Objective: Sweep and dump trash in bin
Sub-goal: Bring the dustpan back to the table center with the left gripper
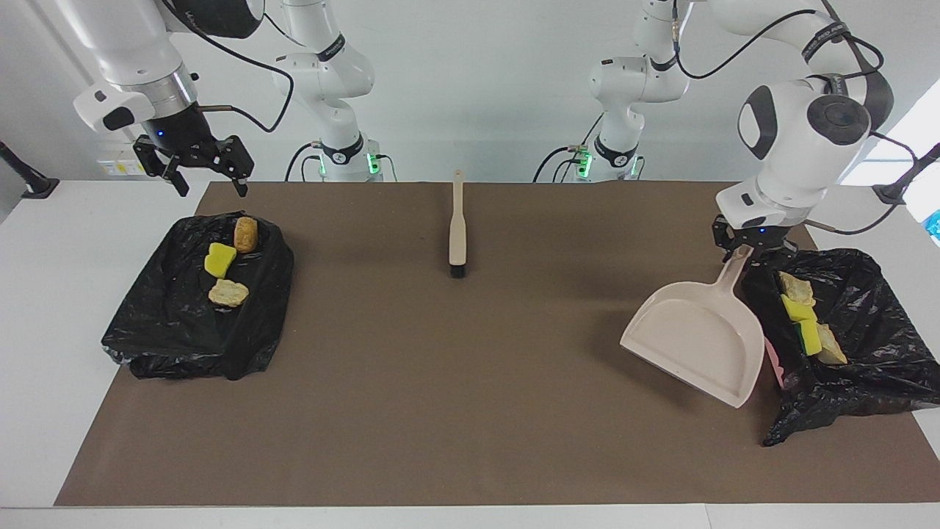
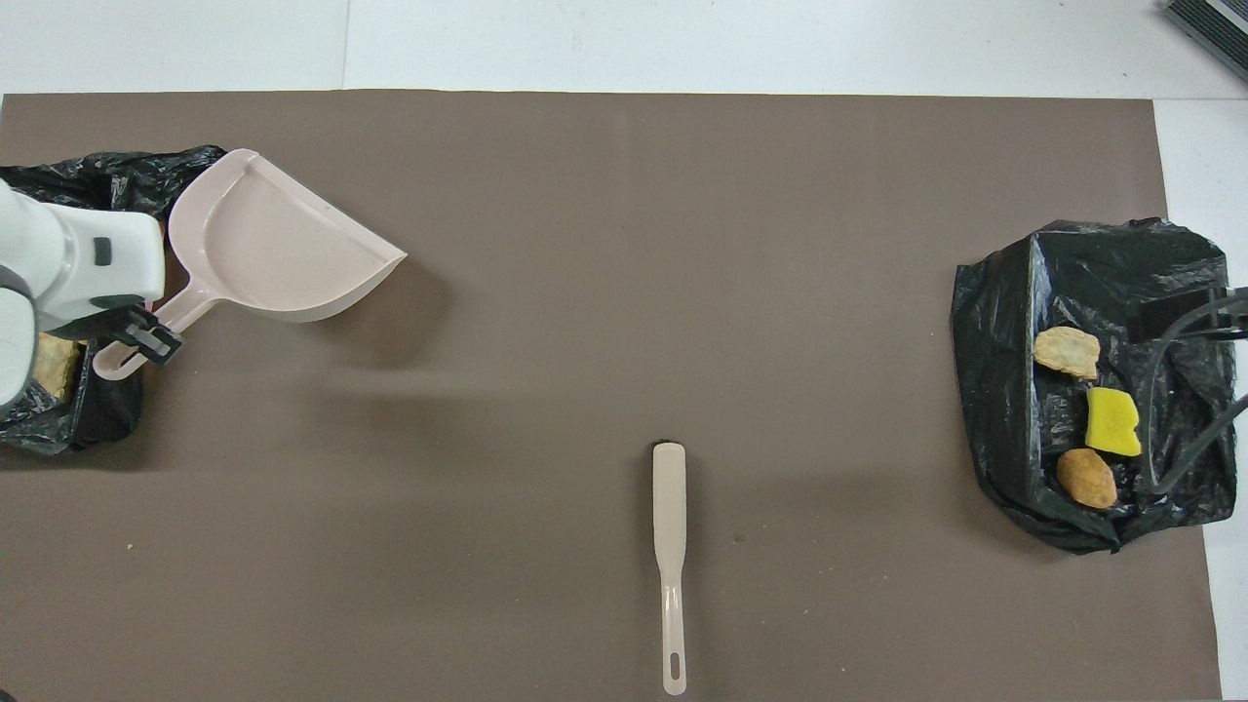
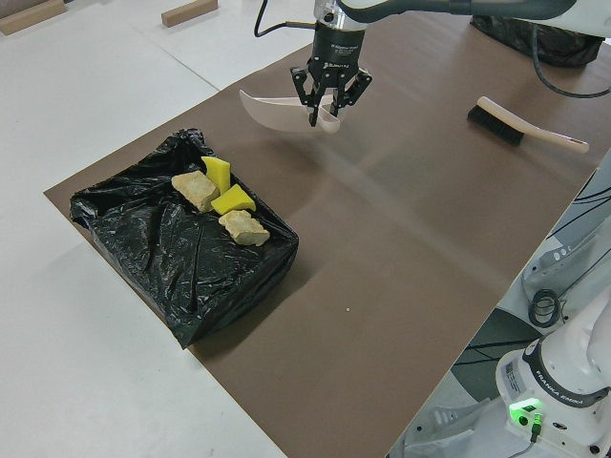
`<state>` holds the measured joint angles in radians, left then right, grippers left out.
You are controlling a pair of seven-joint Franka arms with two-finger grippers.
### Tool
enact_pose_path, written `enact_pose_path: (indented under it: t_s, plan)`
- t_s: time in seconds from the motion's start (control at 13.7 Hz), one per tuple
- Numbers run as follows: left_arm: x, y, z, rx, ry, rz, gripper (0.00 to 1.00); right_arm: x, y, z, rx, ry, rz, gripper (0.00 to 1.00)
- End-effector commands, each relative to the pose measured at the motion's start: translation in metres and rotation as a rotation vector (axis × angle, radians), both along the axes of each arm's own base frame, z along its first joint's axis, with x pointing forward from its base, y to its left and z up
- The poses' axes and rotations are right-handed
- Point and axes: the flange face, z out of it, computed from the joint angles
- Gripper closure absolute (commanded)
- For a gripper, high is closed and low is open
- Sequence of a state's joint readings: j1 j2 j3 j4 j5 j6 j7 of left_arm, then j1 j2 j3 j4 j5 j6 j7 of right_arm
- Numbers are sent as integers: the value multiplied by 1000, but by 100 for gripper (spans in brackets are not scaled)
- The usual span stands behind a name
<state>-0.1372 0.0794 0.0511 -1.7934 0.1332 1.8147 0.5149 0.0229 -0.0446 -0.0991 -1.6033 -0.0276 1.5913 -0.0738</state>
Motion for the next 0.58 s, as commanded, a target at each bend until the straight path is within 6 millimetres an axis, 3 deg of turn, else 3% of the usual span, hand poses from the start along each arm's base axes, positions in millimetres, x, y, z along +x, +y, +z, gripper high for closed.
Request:
enact_pose_path:
  t_s: [0.0,0.29,0.51]
  plan:
    - [-16,-42,5,-43,-35,148,100,-5,-1,2,-12,4,30,0]
    - [-29,-129,-2,-103,-34,279,100,-5,-1,1,-12,5,31,0]
    - [-31,-215,-46,-104,-54,375,100,-5,-1,1,-12,4,31,0]
